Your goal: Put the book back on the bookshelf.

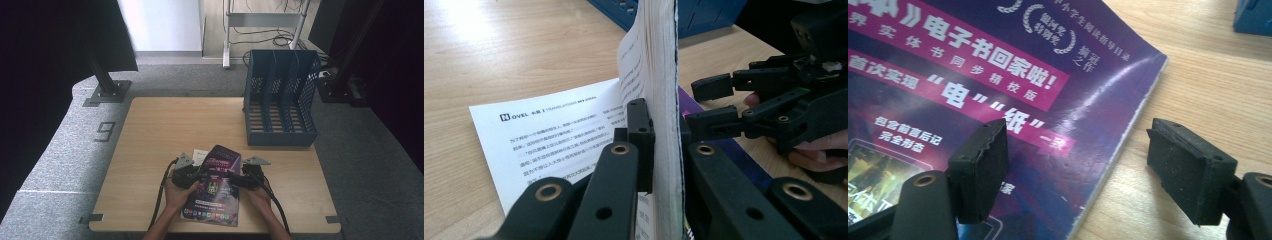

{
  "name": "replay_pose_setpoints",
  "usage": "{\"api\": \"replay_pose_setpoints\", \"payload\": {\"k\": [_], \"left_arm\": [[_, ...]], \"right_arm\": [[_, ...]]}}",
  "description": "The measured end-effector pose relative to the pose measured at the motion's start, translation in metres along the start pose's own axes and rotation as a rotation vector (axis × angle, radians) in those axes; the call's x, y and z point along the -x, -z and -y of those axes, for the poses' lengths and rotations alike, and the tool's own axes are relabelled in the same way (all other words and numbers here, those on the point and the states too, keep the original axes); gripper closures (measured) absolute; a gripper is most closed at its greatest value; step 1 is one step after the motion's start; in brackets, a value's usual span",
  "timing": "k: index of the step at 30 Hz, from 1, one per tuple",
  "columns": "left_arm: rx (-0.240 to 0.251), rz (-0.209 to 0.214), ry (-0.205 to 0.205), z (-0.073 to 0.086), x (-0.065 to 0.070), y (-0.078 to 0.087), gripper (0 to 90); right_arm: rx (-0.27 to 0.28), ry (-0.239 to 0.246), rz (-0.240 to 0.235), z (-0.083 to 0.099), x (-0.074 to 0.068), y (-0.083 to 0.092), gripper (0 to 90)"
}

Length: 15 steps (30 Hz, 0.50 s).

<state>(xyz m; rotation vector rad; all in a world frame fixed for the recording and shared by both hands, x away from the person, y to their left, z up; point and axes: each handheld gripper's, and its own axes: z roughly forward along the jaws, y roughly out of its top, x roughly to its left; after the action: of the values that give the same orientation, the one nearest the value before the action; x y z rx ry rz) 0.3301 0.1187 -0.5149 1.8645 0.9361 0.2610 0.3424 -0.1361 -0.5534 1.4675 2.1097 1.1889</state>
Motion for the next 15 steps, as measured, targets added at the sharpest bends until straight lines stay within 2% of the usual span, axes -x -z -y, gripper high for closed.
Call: {"api": "replay_pose_setpoints", "payload": {"k": [4, 15], "left_arm": [[0.015, 0.006, -0.018, -0.002, 0.003, 0.003, 86.6], [0.062, 0.012, -0.048, -0.011, 0.015, 0.016, 86.7]], "right_arm": [[0.013, -0.021, -0.016, -0.001, 0.004, 0.003, 23.4], [0.095, -0.015, -0.062, -0.005, 0.005, 0.011, 22.6]]}}
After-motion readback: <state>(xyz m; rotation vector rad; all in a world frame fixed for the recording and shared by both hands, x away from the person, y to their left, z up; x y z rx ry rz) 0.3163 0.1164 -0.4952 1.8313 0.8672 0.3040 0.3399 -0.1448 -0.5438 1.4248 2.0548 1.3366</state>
